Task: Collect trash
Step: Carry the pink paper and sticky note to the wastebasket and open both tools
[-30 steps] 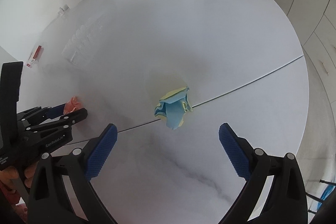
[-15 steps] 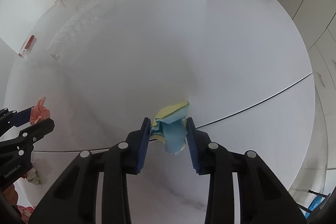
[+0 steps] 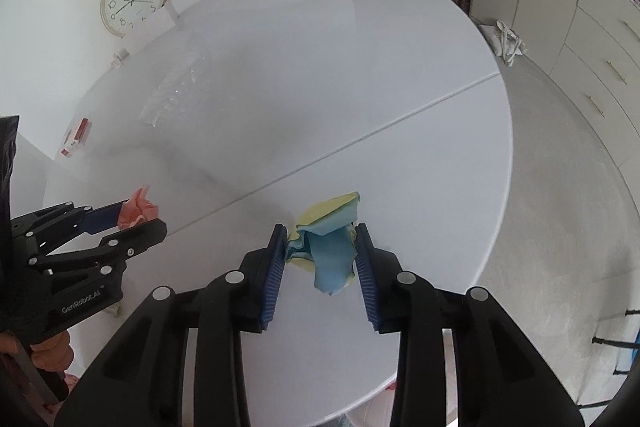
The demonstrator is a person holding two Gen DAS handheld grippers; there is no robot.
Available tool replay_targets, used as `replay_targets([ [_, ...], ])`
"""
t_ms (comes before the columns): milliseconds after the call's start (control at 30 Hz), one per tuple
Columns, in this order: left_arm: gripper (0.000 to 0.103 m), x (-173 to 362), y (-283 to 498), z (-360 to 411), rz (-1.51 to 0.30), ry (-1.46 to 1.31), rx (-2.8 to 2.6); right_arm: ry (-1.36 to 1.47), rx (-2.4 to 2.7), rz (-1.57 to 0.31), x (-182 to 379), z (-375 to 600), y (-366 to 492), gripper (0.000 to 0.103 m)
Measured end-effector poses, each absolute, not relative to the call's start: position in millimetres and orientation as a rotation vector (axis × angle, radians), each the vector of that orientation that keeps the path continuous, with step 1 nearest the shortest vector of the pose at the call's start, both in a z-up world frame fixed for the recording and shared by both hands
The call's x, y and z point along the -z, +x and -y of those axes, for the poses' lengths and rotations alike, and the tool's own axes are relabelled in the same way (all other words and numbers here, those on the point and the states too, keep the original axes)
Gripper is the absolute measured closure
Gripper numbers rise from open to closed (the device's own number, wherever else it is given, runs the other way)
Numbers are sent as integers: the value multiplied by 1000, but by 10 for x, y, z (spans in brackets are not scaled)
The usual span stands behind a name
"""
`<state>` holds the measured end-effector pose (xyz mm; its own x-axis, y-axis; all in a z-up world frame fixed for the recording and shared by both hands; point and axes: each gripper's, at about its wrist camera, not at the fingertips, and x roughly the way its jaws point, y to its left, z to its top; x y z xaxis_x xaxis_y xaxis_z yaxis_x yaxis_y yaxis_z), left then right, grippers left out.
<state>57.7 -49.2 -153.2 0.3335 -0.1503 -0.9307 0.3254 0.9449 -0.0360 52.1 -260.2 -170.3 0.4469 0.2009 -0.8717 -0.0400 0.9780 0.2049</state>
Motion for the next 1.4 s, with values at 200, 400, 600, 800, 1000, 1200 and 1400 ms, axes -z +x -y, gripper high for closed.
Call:
replay_targets([
  [200, 62, 1425, 256, 918, -1171, 230, 467, 231, -37, -1103, 1642, 2907, -261, 67],
  [400, 62, 1400, -118, 1312, -1166, 292, 577, 299, 60, -1140, 1791, 3180, -796, 67],
  [600, 62, 1402, -312, 1544, -1160, 332, 634, 340, 105, -1152, 1874, 3319, -1081, 67],
  [800, 62, 1435, -357, 1610, -1169, 355, 650, 352, 122, -1169, 2023, 3377, -1154, 66],
  [1000, 62, 1458, -450, 1641, -1178, 387, 654, 381, 120, -1268, 2669, 3452, -1113, 42],
  [1200, 62, 1533, -572, 1827, -1191, 447, 684, 443, 257, -1304, 2917, 3715, -1331, 19],
  [1400, 60, 1882, -818, 2326, -1262, 565, 811, 512, 413, -1248, 2711, 4210, -1794, 12],
])
